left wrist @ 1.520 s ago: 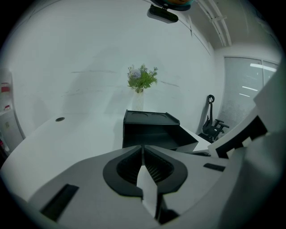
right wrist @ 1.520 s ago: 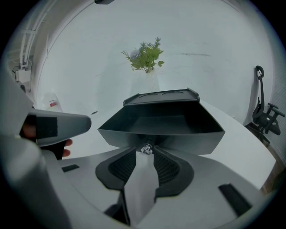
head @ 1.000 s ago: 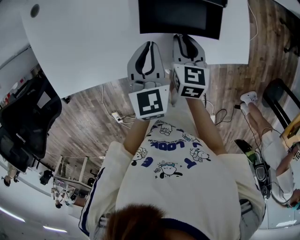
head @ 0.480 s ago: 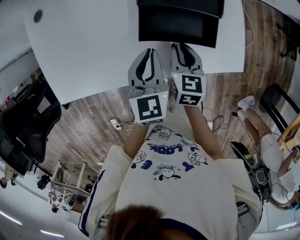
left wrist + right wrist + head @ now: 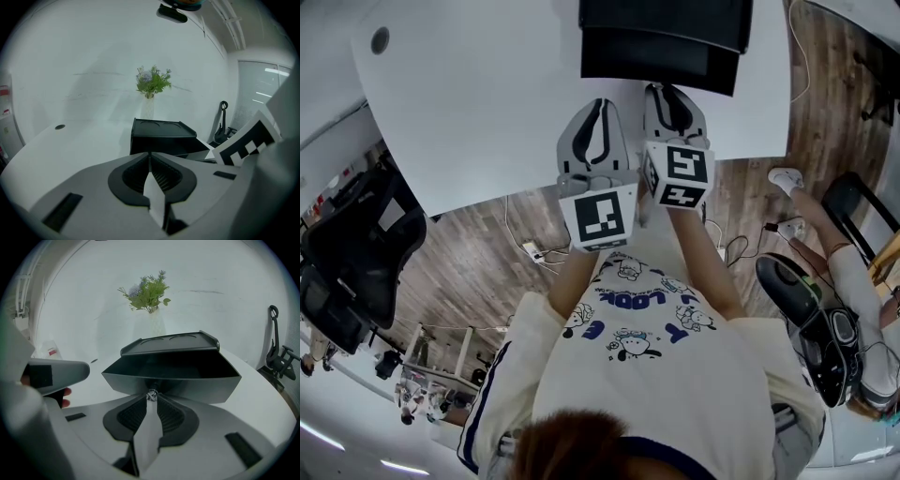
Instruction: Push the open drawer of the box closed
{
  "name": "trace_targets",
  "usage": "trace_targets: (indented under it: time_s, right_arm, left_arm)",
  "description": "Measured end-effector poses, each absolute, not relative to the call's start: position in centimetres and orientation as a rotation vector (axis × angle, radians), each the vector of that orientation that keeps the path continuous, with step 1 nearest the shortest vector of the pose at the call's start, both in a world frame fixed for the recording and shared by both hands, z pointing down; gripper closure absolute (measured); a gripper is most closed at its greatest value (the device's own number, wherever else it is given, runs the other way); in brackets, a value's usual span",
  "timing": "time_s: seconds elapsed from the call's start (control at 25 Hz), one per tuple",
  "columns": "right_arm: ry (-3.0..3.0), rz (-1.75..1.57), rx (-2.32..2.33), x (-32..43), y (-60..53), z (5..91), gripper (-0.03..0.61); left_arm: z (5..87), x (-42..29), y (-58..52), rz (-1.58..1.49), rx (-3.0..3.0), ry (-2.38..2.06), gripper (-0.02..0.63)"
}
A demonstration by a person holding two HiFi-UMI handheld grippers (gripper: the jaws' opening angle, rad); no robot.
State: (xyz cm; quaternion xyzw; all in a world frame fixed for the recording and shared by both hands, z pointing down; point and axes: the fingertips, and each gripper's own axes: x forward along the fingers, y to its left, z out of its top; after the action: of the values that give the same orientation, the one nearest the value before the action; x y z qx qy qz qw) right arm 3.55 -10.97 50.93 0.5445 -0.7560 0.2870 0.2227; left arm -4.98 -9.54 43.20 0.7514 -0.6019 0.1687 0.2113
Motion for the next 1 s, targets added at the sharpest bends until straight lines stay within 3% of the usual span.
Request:
trace_targets:
  time_s: [1.0]
  right_arm:
    - [-2.083, 0.765, 1.597, 4.6, -17.5, 50.5, 0.494]
  left_arm:
    - [43.7, -5.7, -12.9, 0.481, 2.072, -1.667, 0.586]
